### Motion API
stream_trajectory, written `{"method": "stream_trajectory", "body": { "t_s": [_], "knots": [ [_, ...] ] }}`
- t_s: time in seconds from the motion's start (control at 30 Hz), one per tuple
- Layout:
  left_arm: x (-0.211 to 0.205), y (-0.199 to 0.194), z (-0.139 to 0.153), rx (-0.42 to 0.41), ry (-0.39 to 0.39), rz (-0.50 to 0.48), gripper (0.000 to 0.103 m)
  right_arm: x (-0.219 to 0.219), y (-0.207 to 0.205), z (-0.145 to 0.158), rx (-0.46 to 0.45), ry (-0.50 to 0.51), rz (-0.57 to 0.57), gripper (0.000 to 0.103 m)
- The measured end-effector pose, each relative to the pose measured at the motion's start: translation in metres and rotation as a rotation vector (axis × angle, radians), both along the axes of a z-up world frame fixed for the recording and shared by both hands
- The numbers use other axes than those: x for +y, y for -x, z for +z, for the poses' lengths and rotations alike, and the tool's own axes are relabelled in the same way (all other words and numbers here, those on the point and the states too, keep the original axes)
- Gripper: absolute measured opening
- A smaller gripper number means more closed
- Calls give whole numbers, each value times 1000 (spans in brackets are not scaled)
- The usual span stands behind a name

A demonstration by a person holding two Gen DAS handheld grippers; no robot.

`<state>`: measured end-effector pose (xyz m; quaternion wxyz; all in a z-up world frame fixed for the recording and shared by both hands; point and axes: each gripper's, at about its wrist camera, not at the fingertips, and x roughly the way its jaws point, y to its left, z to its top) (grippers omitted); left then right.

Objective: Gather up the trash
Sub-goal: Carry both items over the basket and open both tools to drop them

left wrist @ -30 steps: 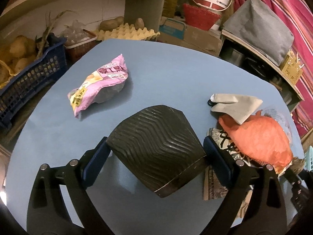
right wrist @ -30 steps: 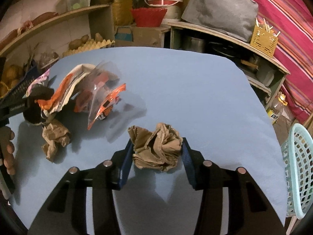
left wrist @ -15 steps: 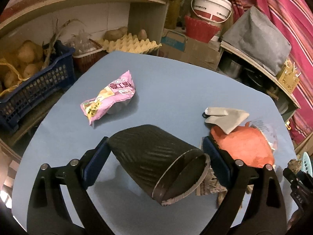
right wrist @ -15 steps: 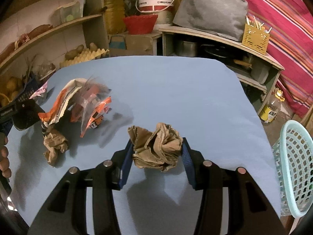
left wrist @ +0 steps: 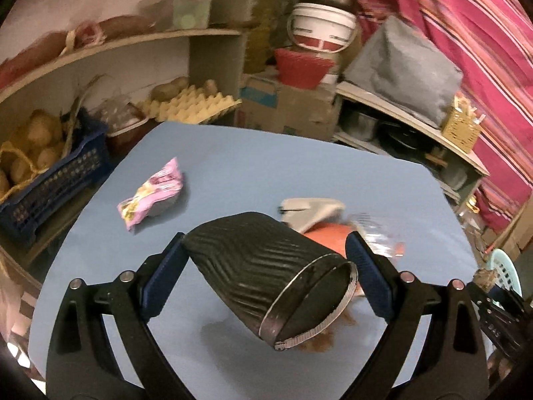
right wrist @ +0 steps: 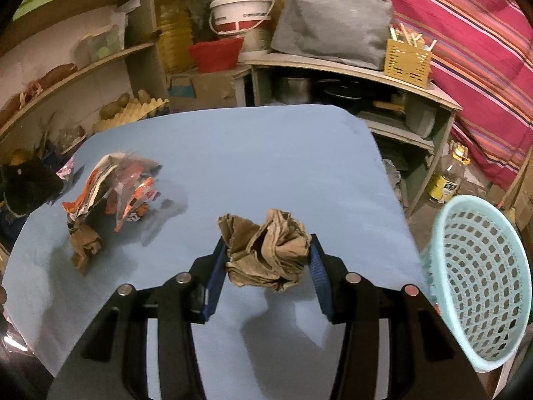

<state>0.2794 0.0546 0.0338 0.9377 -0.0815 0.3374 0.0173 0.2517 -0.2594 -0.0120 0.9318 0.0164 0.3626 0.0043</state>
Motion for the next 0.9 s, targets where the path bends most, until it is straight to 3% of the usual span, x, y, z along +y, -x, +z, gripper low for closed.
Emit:
{"method": "stream_trajectory", "body": {
  "t_s": [0.43,0.9],
  "knots": [
    [-95,13,22,-29,-20,-149,91,-57,20,8,-7,-9,-66,47],
    [-233,12,25,-43,-25,-358,91,-178,59,15,-25,-34,-254,47]
  ]
}}
